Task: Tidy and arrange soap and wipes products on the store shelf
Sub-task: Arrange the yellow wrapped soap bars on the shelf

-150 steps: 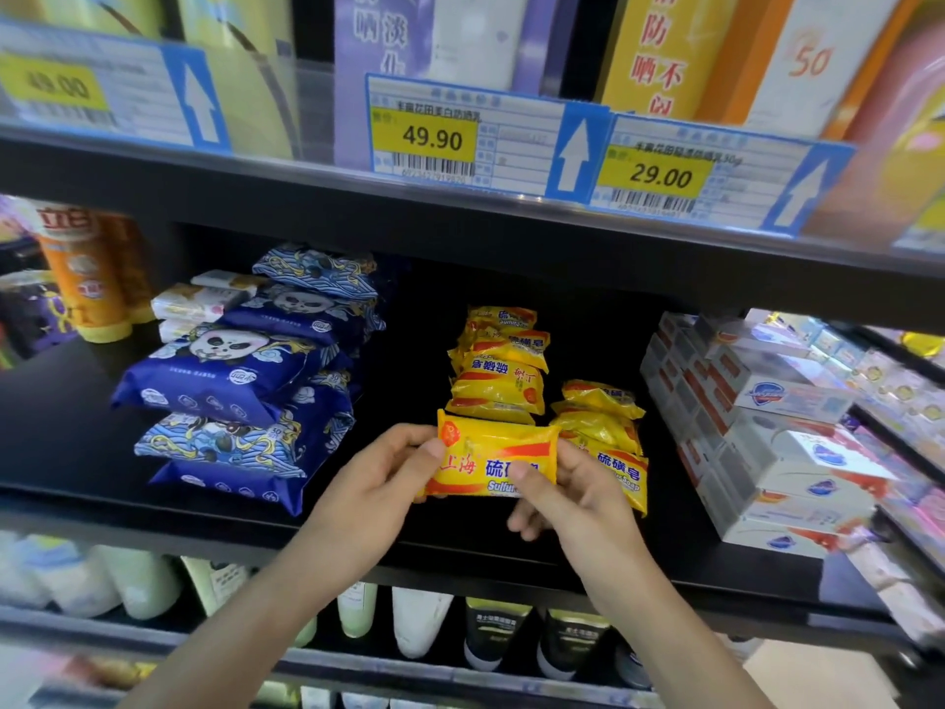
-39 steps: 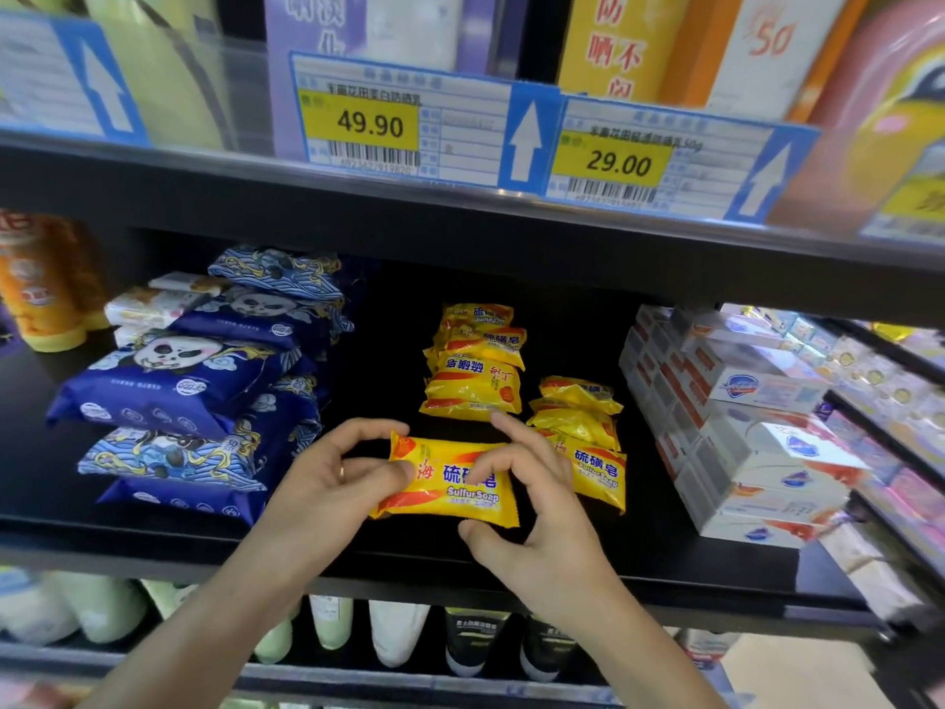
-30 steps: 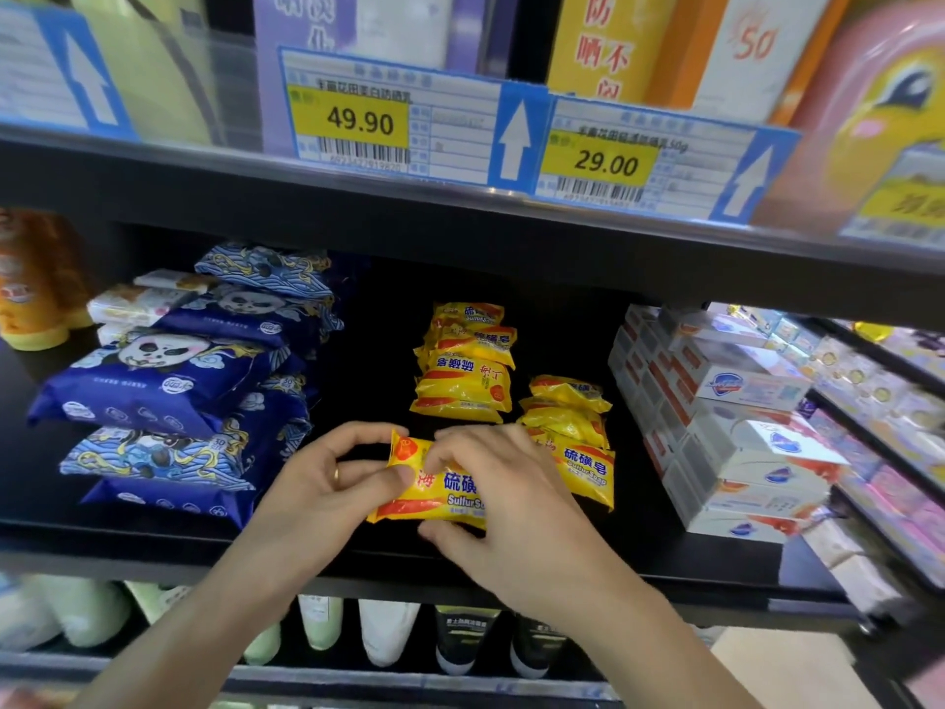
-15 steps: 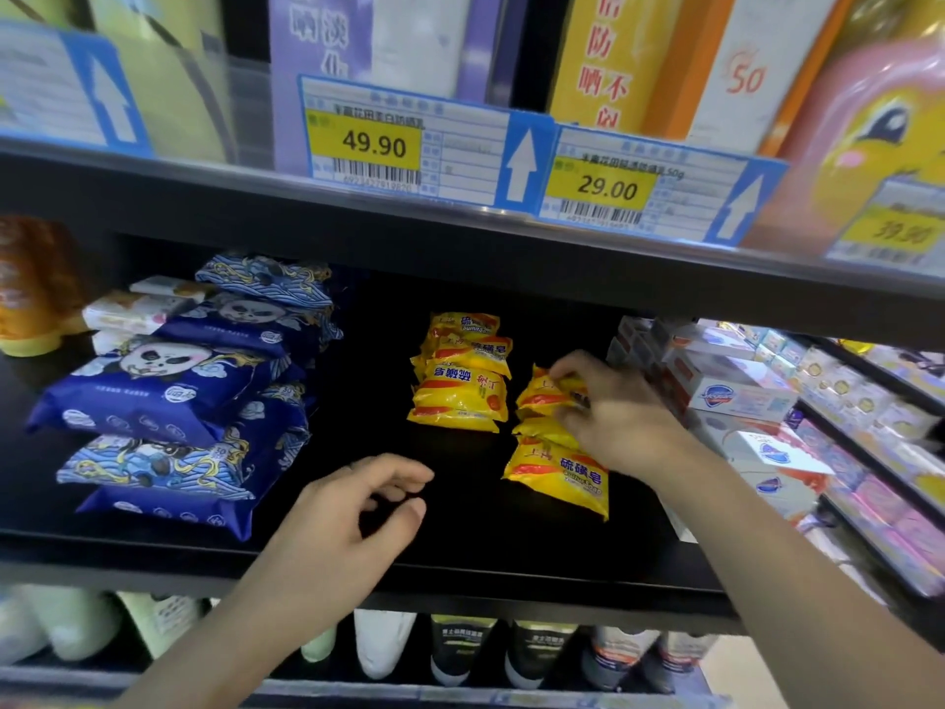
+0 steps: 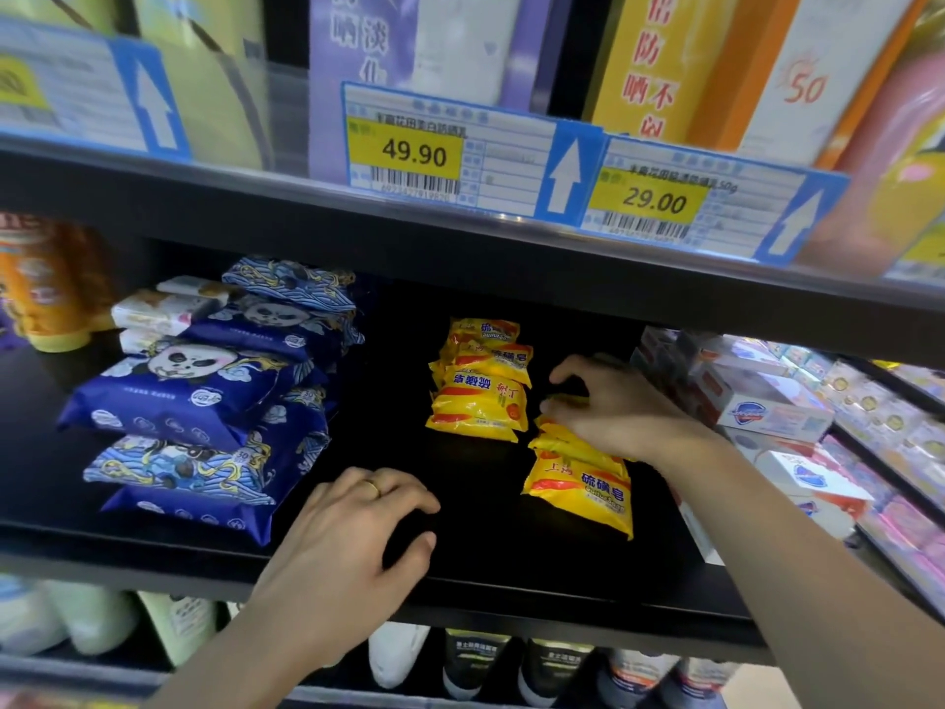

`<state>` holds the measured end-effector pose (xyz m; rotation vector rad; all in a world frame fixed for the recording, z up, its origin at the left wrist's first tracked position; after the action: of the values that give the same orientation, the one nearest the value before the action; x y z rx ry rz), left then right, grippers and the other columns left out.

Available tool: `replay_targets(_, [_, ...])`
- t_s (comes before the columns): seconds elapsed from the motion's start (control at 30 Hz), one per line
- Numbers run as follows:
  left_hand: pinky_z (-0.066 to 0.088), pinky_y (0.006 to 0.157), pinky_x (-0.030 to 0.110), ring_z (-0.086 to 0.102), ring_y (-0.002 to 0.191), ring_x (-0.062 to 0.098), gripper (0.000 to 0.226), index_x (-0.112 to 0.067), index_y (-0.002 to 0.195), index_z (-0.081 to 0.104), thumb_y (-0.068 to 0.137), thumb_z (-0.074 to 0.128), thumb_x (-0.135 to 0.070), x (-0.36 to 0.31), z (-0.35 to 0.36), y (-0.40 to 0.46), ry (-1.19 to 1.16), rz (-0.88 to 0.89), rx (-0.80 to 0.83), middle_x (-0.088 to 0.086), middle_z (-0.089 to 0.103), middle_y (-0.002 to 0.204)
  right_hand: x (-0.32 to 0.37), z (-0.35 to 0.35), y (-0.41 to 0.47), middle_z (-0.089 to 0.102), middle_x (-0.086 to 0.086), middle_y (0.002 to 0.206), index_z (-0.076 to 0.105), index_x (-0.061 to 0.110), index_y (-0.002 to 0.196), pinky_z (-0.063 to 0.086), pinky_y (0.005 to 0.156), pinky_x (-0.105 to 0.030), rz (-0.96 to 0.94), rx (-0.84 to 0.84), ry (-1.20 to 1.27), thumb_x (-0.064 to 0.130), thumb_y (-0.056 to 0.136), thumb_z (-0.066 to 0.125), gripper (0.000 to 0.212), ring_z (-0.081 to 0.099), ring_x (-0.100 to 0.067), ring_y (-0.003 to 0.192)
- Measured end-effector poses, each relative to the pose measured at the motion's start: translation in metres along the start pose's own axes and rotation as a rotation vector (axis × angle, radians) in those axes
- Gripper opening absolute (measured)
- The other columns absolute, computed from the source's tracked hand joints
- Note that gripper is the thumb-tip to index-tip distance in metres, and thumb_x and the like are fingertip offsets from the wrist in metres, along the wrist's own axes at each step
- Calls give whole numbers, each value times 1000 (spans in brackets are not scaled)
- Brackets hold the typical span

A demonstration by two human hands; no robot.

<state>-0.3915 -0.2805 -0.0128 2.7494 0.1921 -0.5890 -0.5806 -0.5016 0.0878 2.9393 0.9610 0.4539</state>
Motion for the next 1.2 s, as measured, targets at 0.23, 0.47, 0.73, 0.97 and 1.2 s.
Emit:
replay_targets(0.23, [34,104,24,40,119,-10,43,-52,119,60,86,38,-68,3,0,2,-62,-18,-30,-41,51,122,29,17,53,33,-6,160,30,34,159,32,120,-38,-124,29,-10,42,101,60,66,33,-29,147])
replay_targets(0.47, [28,100,15,40,121,-14,27,-52,112,64,88,55,-62,6,-1,3,-152,-54,-41,-45,49,126,41,28,73,45,-6,154,40,36,154,47,101,-33,-96,32,12,32,100,64,60,50,-28,133])
replay_targets(0.73, [29,97,14,41,120,-14,17,-52,109,65,92,65,-53,5,-3,4,-209,-97,-39,-45,52,124,45,13,49,63,-4,135,61,26,138,54,97,-35,-51,-253,203,29,98,69,42,65,-22,110])
replay_targets(0.97, [43,99,29,57,116,-12,46,-58,120,59,83,45,-80,8,-7,4,-578,-210,-80,-34,67,116,58,26,-31,56,7,127,66,33,129,51,102,-32,-259,-431,387,20,89,78,44,58,-10,117])
replay_targets(1.2, [47,92,33,70,93,2,57,-34,109,74,78,52,-78,3,-14,10,-926,-230,-86,-12,77,97,64,81,-102,51,20,127,65,32,132,48,98,-18,-379,-372,509,17,89,79,47,54,-3,124])
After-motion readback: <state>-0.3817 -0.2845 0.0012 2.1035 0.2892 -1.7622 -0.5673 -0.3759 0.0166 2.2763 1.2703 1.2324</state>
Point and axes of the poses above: each hand's wrist, its own y-axis towards the middle knuckle, its own z-axis out of the palm, x = y × z, the point moved 2 cm from there along y, towards the middle knuckle
